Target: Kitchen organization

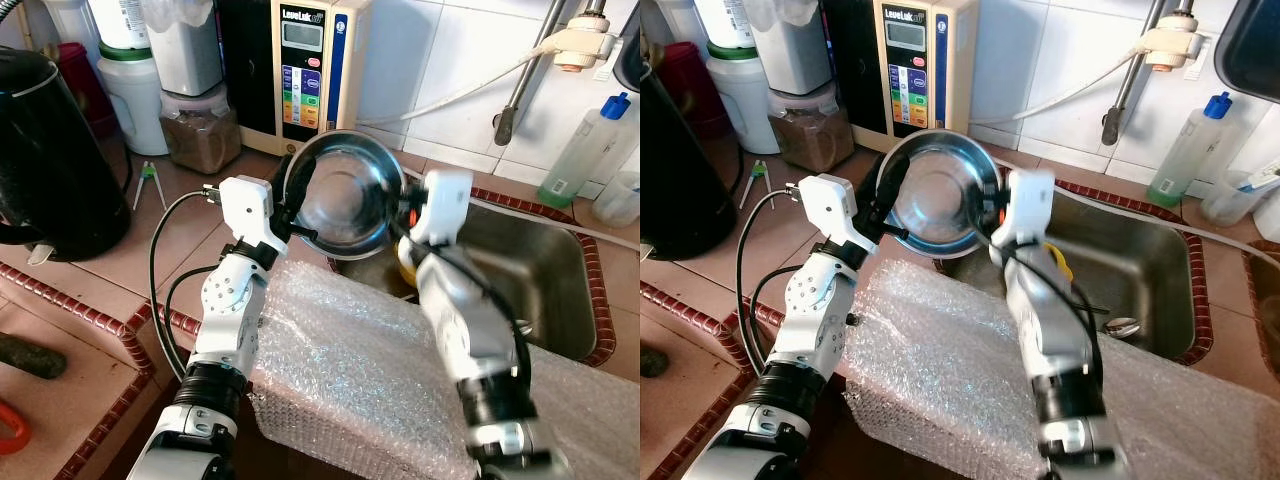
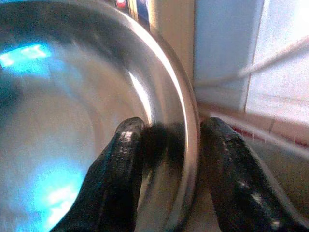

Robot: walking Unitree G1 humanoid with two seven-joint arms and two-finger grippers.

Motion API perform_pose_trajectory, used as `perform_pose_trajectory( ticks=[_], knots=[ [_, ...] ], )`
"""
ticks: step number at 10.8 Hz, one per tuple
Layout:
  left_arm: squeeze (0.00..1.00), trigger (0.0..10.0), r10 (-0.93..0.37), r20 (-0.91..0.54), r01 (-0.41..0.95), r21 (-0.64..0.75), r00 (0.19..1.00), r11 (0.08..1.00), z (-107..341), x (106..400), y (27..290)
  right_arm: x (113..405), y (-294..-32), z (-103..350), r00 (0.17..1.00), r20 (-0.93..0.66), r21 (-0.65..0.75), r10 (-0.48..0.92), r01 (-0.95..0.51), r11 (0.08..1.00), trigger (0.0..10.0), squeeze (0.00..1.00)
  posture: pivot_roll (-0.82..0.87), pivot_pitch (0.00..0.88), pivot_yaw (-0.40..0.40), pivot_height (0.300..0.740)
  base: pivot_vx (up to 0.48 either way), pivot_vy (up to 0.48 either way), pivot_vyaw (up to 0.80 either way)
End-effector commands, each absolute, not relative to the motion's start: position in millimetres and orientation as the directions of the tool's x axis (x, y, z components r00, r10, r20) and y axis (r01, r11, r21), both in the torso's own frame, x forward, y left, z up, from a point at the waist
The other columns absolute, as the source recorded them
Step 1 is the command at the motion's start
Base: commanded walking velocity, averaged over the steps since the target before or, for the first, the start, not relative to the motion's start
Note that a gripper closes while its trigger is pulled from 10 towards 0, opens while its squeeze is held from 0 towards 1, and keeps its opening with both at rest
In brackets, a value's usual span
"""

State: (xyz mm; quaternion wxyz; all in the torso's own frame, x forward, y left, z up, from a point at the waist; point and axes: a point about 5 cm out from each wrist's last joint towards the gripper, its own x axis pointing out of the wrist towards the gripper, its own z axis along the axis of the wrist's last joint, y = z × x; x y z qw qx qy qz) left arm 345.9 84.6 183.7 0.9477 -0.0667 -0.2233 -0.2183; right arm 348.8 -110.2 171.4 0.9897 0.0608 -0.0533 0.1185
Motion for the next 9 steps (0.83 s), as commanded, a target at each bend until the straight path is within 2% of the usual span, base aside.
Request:
perform_pose_trajectory(
  ticks=[1,9],
  knots=[
    [0.00,0.0,-0.385,0.477,0.449,-0.024,0.790,0.893,192,347,82,348,-112,170,0.967,0.109,0.127,0.229,-0.243,0.962,0.0,0.00,0.00,0.000,-0.031,0.740,0.000,0.000,0.00],
    [0.00,0.0,-0.380,0.481,0.454,-0.043,0.790,0.890,193,348,79,349,-123,170,0.977,0.084,0.258,0.196,-0.211,0.943,0.0,0.00,-0.01,0.000,-0.028,0.740,0.000,0.000,0.00]
  ],
)
